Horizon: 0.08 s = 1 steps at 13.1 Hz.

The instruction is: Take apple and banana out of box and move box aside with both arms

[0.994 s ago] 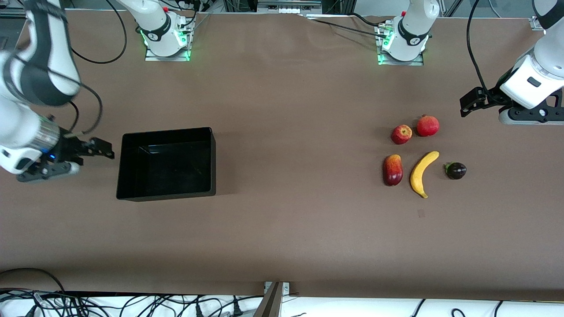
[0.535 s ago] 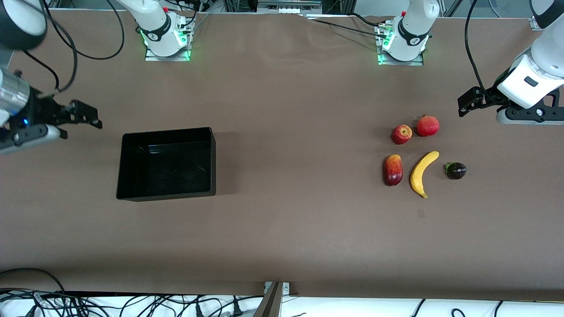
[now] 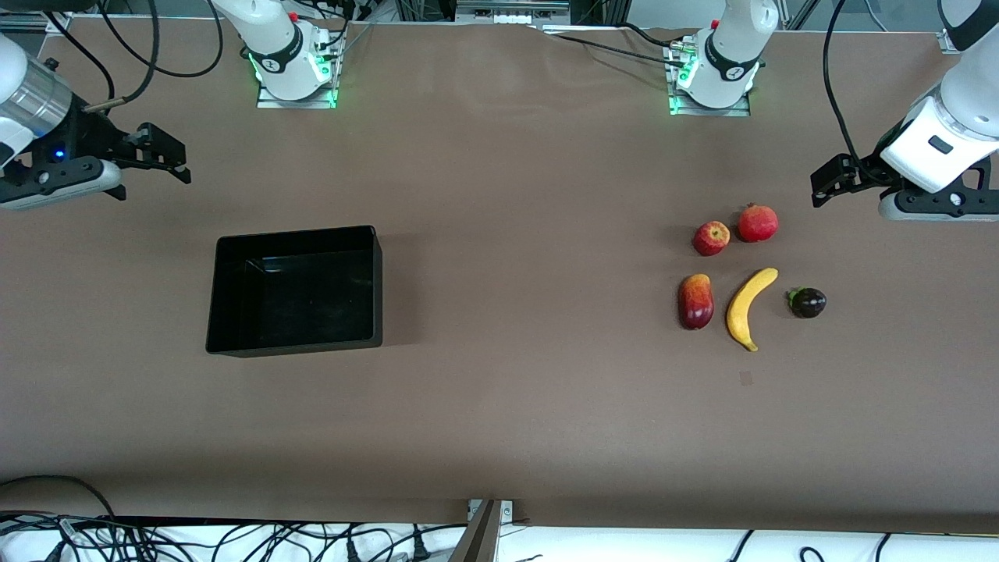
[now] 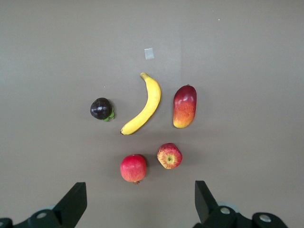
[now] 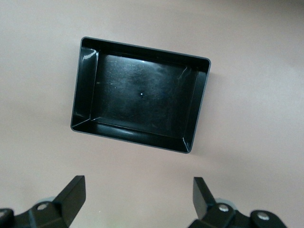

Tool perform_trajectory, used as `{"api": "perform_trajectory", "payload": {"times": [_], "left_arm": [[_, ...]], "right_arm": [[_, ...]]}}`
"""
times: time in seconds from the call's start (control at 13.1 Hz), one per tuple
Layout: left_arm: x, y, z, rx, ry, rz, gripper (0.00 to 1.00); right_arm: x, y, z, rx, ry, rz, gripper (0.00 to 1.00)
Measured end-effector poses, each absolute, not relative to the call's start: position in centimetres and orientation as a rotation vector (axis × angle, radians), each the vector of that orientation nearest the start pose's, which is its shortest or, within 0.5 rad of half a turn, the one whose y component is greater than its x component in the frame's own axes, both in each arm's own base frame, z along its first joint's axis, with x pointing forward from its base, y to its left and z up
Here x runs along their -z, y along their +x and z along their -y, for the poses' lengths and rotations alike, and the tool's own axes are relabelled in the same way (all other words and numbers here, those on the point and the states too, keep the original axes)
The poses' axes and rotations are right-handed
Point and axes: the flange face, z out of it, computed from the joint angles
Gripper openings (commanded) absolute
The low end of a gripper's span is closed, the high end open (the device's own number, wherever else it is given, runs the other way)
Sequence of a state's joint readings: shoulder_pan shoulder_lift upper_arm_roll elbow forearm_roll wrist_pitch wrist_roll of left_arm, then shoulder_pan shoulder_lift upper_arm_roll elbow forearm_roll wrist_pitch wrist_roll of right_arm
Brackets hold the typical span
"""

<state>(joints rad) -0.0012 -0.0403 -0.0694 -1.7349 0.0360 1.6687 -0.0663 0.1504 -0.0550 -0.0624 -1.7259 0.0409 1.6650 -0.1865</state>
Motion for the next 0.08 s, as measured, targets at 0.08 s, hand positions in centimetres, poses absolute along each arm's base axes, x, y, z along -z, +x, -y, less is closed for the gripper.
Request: {"api": "perform_trajectory", "payload": {"times": [0.08], "left_arm": [[-57.72,54.51,3.56,-0.036,-3.101,-0.012,1.0]], "right_arm": [[-58.87,54.1,-5.1,-0.004,-3.07,0.418,1.0]]}}
